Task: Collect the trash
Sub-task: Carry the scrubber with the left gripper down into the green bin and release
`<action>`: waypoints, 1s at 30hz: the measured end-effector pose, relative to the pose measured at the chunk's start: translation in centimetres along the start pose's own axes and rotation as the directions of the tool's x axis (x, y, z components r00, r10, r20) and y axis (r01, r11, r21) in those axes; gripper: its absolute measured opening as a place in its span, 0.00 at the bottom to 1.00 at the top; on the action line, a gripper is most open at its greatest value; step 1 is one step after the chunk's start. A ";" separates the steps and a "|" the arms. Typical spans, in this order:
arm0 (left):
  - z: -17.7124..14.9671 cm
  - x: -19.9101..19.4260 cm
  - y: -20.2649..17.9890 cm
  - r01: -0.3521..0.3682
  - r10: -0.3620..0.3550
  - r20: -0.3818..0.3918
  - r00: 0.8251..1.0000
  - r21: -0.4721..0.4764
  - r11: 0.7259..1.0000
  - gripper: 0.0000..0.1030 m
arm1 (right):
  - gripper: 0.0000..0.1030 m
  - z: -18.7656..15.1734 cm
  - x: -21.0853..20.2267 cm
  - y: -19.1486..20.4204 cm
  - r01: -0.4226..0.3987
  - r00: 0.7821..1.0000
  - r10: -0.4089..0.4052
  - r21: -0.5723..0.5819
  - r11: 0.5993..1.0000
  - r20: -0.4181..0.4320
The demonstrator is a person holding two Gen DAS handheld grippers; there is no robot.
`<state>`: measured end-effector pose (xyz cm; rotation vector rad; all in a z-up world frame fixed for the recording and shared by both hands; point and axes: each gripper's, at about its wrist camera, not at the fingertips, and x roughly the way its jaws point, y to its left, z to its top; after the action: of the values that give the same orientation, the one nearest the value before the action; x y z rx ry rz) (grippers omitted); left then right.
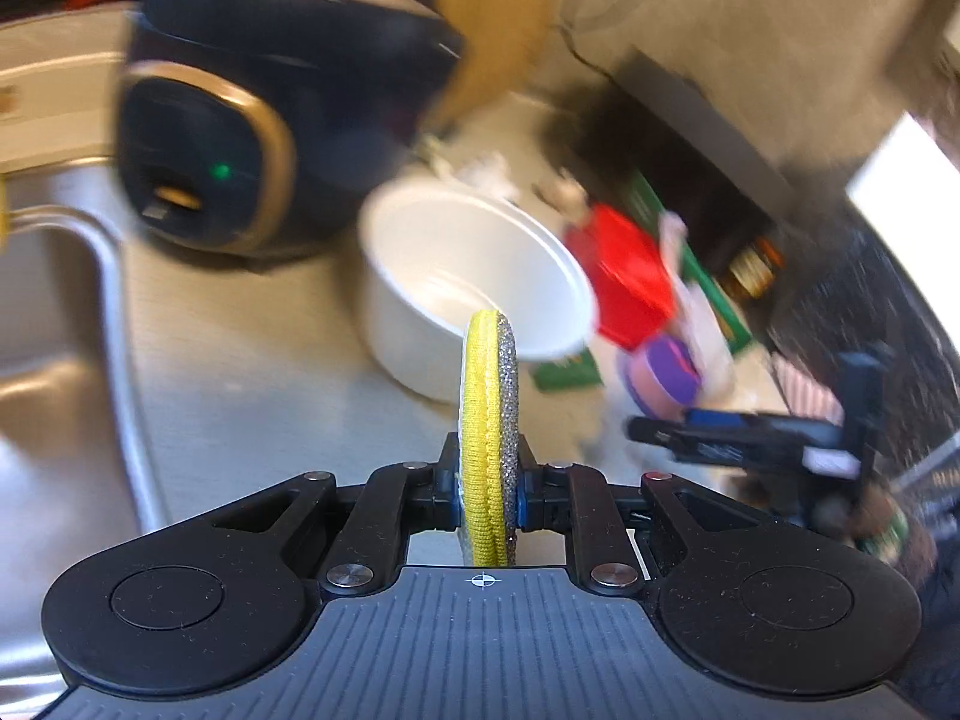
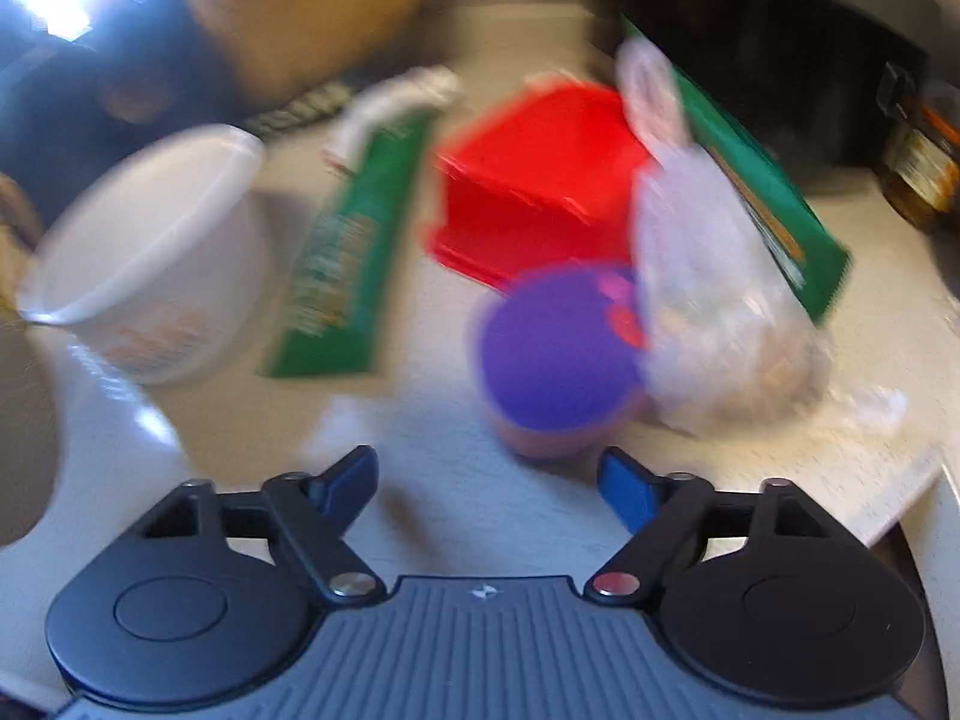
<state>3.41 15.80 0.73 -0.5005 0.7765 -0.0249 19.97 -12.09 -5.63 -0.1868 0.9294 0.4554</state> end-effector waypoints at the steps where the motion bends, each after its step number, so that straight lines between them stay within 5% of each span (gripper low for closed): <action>1: 0.2 -0.5 0.6 -0.013 0.014 0.021 1.000 -0.027 1.000 0.18 | 0.79 0.4 -1.0 0.6 -0.026 0.999 0.026 -0.004 1.000 0.044; 5: 1.1 -1.6 2.6 -0.068 0.079 0.083 0.993 -0.122 0.990 0.18 | 0.79 3.5 -3.2 2.6 -0.118 0.976 0.114 0.012 0.993 0.186; 9: 1.3 -1.5 3.3 -0.083 0.099 0.096 0.991 -0.158 0.984 0.18 | 0.77 7.1 -2.1 5.0 -0.132 0.968 0.125 0.020 0.991 0.219; 16: 0.2 -1.7 3.9 -0.058 0.075 0.094 0.993 -0.171 0.984 0.18 | 0.57 9.4 3.6 8.3 -0.082 0.990 0.081 0.004 0.997 0.117; 22: -0.4 -2.0 5.1 -0.022 0.038 0.085 0.996 -0.183 0.983 0.18 | 0.15 7.7 4.1 9.7 -0.134 0.991 0.134 0.023 0.991 0.016; 30: 0.6 -1.3 5.4 0.041 -0.034 0.052 0.998 -0.128 0.991 0.18 | 0.05 4.8 0.4 9.1 -0.168 0.986 0.168 0.106 0.980 0.018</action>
<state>2.00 21.10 -0.47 -0.6364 0.7229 0.0030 19.51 -2.19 -2.83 -0.0083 0.9626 0.5602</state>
